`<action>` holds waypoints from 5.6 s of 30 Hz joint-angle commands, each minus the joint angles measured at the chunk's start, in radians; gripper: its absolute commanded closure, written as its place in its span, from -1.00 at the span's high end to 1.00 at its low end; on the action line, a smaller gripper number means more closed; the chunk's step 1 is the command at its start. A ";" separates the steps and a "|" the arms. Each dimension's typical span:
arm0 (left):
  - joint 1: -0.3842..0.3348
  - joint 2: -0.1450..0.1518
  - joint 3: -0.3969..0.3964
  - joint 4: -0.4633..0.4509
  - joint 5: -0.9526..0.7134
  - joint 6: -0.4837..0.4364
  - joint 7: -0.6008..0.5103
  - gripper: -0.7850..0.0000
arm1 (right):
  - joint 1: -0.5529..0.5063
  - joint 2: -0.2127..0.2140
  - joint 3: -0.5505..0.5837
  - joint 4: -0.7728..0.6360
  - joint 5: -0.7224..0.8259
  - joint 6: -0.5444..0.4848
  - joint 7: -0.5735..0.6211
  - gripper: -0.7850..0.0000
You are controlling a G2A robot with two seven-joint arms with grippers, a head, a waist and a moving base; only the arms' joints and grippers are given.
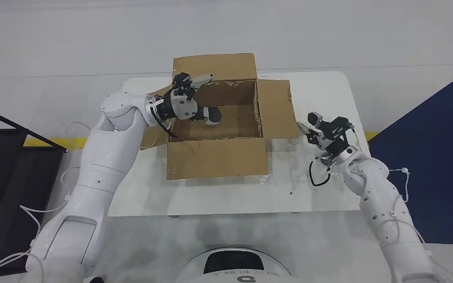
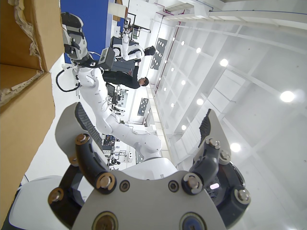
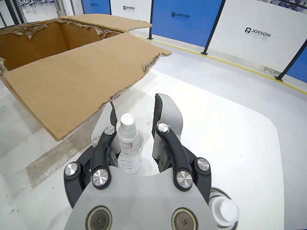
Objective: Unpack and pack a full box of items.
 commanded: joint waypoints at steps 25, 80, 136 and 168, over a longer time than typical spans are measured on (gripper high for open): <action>0.138 0.041 -0.193 -0.082 -0.021 -0.122 0.034 1.00 | -0.040 0.032 0.106 -0.501 -0.034 -0.150 0.213 1.00; 0.396 0.113 -0.545 -0.183 -0.004 -0.155 0.018 1.00 | 0.890 -0.340 -0.914 0.149 0.518 -0.319 1.297 1.00; 0.396 0.113 -0.545 -0.183 -0.004 -0.155 0.018 1.00 | 0.778 -0.183 -0.823 -0.111 0.403 -0.401 1.195 1.00; 0.396 0.113 -0.545 -0.183 -0.004 -0.155 0.018 1.00 | 0.778 -0.183 -0.823 -0.111 0.403 -0.401 1.195 1.00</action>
